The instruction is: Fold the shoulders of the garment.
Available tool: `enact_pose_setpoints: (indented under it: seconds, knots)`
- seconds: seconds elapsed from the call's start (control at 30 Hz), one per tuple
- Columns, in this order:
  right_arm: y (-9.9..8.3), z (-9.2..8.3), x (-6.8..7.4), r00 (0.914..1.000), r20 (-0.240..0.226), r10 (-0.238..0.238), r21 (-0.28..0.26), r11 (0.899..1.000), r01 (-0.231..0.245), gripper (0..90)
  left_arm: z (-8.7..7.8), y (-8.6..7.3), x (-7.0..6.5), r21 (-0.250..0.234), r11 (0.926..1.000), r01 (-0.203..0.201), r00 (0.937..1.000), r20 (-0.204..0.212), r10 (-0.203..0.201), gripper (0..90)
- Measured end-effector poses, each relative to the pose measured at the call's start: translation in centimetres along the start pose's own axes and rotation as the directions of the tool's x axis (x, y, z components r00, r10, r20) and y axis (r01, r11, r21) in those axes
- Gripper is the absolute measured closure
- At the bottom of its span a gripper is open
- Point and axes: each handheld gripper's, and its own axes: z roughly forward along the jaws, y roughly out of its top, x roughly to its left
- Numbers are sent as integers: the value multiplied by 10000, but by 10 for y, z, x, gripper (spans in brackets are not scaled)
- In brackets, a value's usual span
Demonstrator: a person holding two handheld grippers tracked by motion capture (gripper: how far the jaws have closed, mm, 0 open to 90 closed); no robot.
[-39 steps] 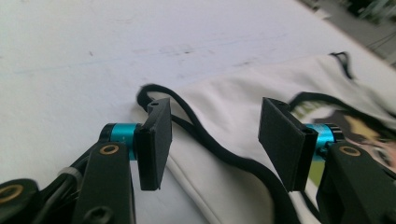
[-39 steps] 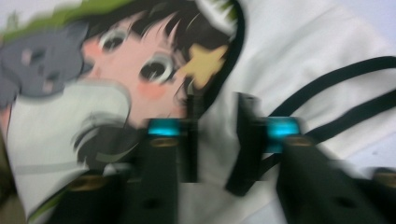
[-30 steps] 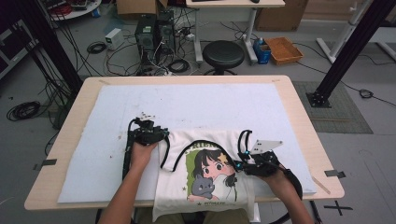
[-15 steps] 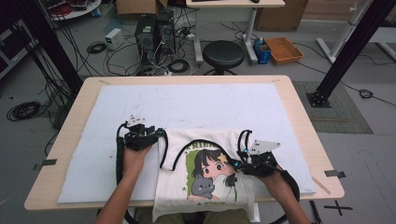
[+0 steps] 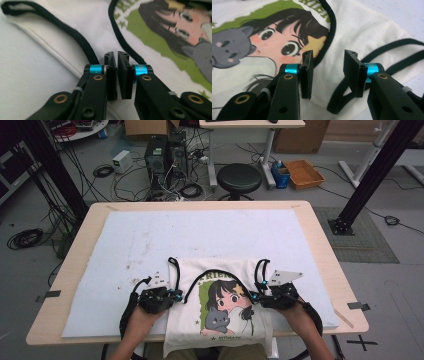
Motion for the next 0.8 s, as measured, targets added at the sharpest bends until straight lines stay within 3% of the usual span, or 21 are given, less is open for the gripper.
enact_pose_setpoints:
  seconds: [0.1,0.17,0.2,0.27,0.3,0.37,0.4,0.43,0.47,0.53,0.57,0.63,0.67,0.7,0.8]
  knots:
    - [-4,-1,-5,9998,125,143,97,9998,-145,608,-2,0,1,141,9998,151,9996,245,-155,874]
    - [-6,-6,-11,9991,250,341,-54,9994,-340,607,-5,-1,2,211,9996,204,9978,627,-217,872]
    - [-6,-8,-12,9986,347,405,-140,9991,-400,597,-8,0,4,-56,9993,359,9960,816,-353,851]
    - [-7,-13,-18,9964,624,578,-385,9977,-555,540,-14,5,10,-735,9954,623,9930,1046,-544,706]
    - [-7,-15,-20,9946,790,679,-487,9968,-641,493,-17,8,13,-1291,9888,749,9929,1013,-620,631]
    - [-8,-19,-24,9871,1270,970,-785,9931,-875,394,-24,13,21,-2352,9673,951,9935,833,-774,466]
    - [-8,-19,-25,9840,1465,1014,-878,9921,-892,373,-26,15,25,-3093,9468,889,9958,505,-770,405]
    - [-9,-20,-28,9787,1747,1076,-1048,9904,-901,351,-28,16,28,-3491,9331,868,9962,249,-833,352]
    - [-9,-21,-29,9744,1933,1149,-1127,9891,-943,313,-30,18,34,-4102,9070,955,9947,35,-1031,340]
    - [-9,-23,-32,9612,2400,1363,-1333,9853,-1064,243,-32,20,40,-4580,8821,1096,9918,-86,-1277,334]
    - [-8,-24,-34,9573,2542,1374,-1421,9844,-1036,201,-32,20,43,-4726,8742,1113,9910,-128,-1331,311]
    - [-9,-26,-37,9549,2692,1249,-1496,9849,-867,200,-34,16,47,-4999,8598,1037,9911,-208,-1317,292]
    - [-9,-27,-39,9541,2752,1181,-1530,9852,-778,200,-34,14,49,-5017,8595,976,9923,-177,-1230,292]
    - [-10,-28,-41,9528,2812,1145,-1553,9852,-726,200,-34,11,50,-4972,8642,777,9944,-234,-1029,293]
    - [-13,-29,-45,9467,3040,1061,-1638,9848,-578,200,-34,3,54,-5050,8626,296,9970,-472,-619,293]
